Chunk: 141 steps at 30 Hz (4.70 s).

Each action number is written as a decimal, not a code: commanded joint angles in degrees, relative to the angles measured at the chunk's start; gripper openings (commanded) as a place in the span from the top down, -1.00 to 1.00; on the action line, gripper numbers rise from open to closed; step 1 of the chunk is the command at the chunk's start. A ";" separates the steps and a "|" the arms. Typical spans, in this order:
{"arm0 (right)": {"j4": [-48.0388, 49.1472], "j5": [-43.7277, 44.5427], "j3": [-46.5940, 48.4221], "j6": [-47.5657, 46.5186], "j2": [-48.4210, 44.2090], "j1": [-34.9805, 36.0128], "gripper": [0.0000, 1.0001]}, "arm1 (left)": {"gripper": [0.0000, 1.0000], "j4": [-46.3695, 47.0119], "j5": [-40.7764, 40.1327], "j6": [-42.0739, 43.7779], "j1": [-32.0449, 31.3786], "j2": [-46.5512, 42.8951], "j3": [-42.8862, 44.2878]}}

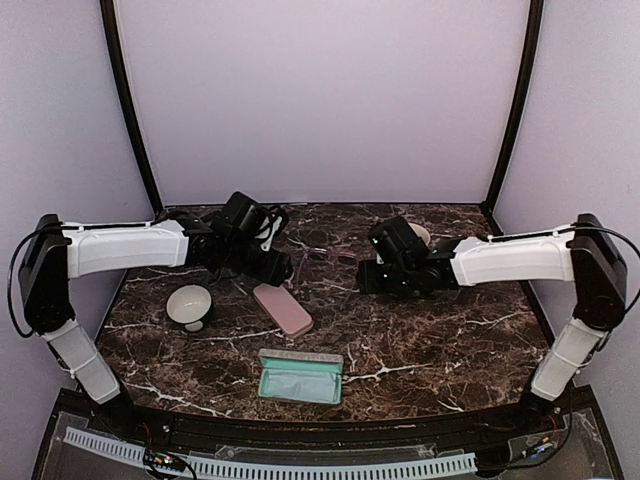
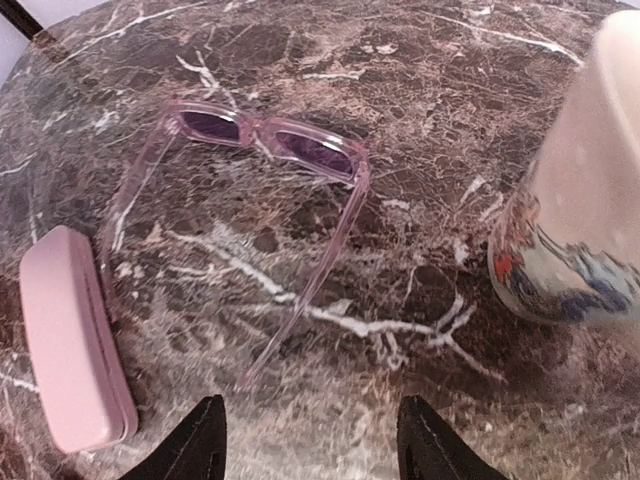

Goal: Organize the sunglasses
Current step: Pick up the right temple of the sunglasses from the center of the board, then fold the left temple of the sunglasses on the sunglasses.

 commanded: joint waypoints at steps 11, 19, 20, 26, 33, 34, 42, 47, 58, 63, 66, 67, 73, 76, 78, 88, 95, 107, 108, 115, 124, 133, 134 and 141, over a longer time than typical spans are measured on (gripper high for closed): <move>4.77 -9.08 18.02 0.20 22.73 -6.67 -0.15 | -0.33 5.79 2.75 2.51 0.25 3.82 1.40; 2.73 -5.35 18.86 0.86 25.20 -6.37 0.12 | -0.33 7.32 2.89 2.48 0.22 1.95 -1.05; 2.70 -5.05 18.91 0.86 25.44 -6.21 0.15 | -0.33 7.52 2.95 2.46 0.22 1.76 -1.34; 0.33 -1.83 20.97 0.60 26.65 -5.25 0.38 | -0.33 7.88 2.66 2.35 0.22 0.82 -2.62; -4.67 3.64 23.69 -0.29 24.99 -5.16 0.62 | -0.35 8.60 2.28 3.87 0.22 -0.54 -3.96; -5.50 4.59 23.94 -0.47 24.30 -5.13 0.66 | -0.35 8.63 2.21 4.22 0.22 -0.60 -4.10; -9.25 10.07 24.38 -2.93 17.99 -5.45 1.00 | -0.37 10.35 2.86 7.35 0.22 -3.05 -5.83; -9.13 7.87 23.41 -3.62 16.09 -5.54 1.00 | -0.38 10.68 2.32 8.57 0.22 -4.94 -6.83; -12.24 -0.45 13.93 -12.53 -0.12 -4.08 1.00 | -0.49 15.63 7.38 21.05 -2.94 -13.04 -12.90; -13.20 -4.33 8.33 -14.43 -9.12 -1.75 1.00 | -0.55 11.72 4.91 30.24 -8.70 -11.58 -11.55; -14.44 -3.37 7.13 -14.59 -12.28 0.49 1.00 | -0.57 8.80 5.58 31.35 -9.35 -9.91 -9.50; -14.52 -3.06 6.70 -14.61 -13.13 1.17 1.00 | -0.89 8.26 6.12 31.49 -9.36 -9.62 -8.92; -14.45 -1.81 3.65 -14.13 -15.34 3.65 1.00 | -0.98 6.47 5.45 31.27 -9.44 -10.18 -7.05; -14.36 -1.32 2.73 -14.17 -15.35 4.57 1.00 | -0.98 6.26 5.64 31.41 -9.44 -11.39 -7.53; -14.12 -1.28 2.58 -14.24 -15.27 4.99 1.00 | -0.98 6.14 7.57 31.74 -9.44 -12.01 -7.62; -13.54 -1.01 3.02 -14.18 -14.20 7.30 1.00 | -0.95 4.84 14.09 32.19 -9.40 -9.80 -4.77; -12.96 -0.08 3.19 -13.35 -13.15 9.68 1.00 | -0.94 6.87 14.11 29.56 -9.36 -8.50 -3.61; -11.62 -1.01 1.20 -12.07 -15.21 10.29 1.00 | -0.78 12.10 4.39 22.05 -9.27 -6.13 -4.09; -11.82 -0.93 1.19 -11.99 -15.25 10.29 1.00 | -0.75 12.10 3.84 21.64 -9.27 -5.99 -4.07; -12.43 -0.41 1.37 -11.71 -15.06 10.29 1.00 | -0.59 12.98 7.91 20.75 -9.27 -6.62 -5.84; -12.56 -1.93 1.37 -12.45 -14.55 10.29 1.00 | -0.68 13.79 13.38 21.42 -8.80 -8.18 -7.79; -11.72 -3.03 0.93 -12.75 -13.87 10.29 1.00 | -0.21 11.81 15.96 20.88 -8.57 -5.53 -5.08; -11.71 -3.04 0.99 -12.76 -13.78 10.29 1.00 | -0.18 11.67 15.80 20.72 -8.52 -5.39 -4.98; -11.45 -3.04 0.87 -12.72 -13.32 10.29 1.00 | 0.02 11.72 15.82 19.38 -8.39 -5.23 -4.73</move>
